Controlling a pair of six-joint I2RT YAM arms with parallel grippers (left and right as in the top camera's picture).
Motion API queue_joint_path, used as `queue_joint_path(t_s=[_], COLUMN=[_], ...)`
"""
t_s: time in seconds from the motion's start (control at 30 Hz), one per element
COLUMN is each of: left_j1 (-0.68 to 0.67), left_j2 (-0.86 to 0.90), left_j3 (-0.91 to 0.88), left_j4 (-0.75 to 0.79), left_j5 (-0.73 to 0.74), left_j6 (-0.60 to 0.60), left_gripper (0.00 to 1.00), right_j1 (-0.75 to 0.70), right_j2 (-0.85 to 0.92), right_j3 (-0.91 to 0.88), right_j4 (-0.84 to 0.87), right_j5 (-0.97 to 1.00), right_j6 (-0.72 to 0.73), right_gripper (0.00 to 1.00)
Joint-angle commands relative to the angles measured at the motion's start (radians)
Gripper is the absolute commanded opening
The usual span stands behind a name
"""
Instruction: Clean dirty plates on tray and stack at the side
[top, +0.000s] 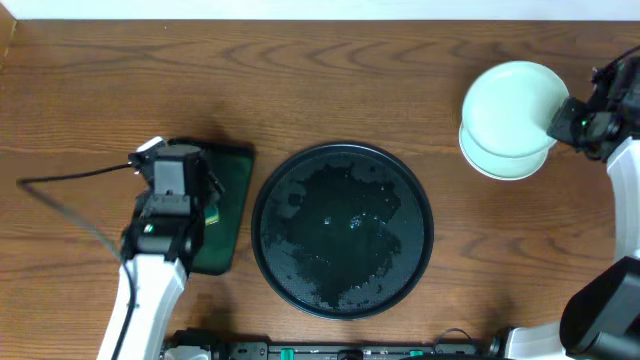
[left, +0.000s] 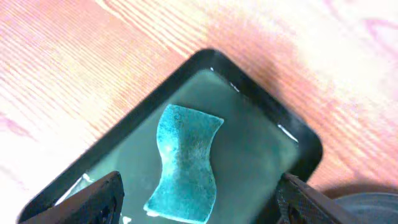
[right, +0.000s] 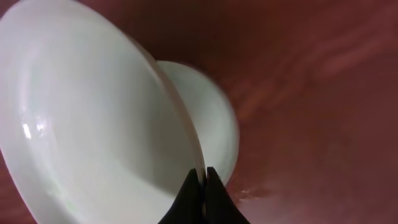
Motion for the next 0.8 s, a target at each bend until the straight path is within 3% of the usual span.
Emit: queue_joint_path(t_s=[0.0,0.2,0.37,0.47,0.77], left_j1=[0.004,0.004,0.004,0.004,0.004], left_j2=[-0.061,-0.08,-0.06,-0.049,-0.035], left_j3=[0.02,0.02,0.02,0.02,0.02], left_j4=[-0.053,-0.114,-0.129,-0.132,-0.145], left_j5=[0.002,0.002,0.002,0.002,0.002], left_j6=[0.016,0.016,0.016,0.015,0.016], left_gripper=[0.8,0.8,0.8,0.8,0.8], right_j1=[0.004,0.004,0.005,0.005,0.007], right_j2=[-0.013,-0.007,0.039,0.077,0.032], right_j3=[-0.096,-0.233,-0.25,-0.251,-0.251], right_j4=[0.09,0.323,0.369,0.372,0.313], right_j5=[0.193,0.128,0.077,0.076,0.01], right_j6=[0.152,0.153,0.154,0.157,0.156], right_gripper=[0.02,0.01,0.02,0.23,0.36])
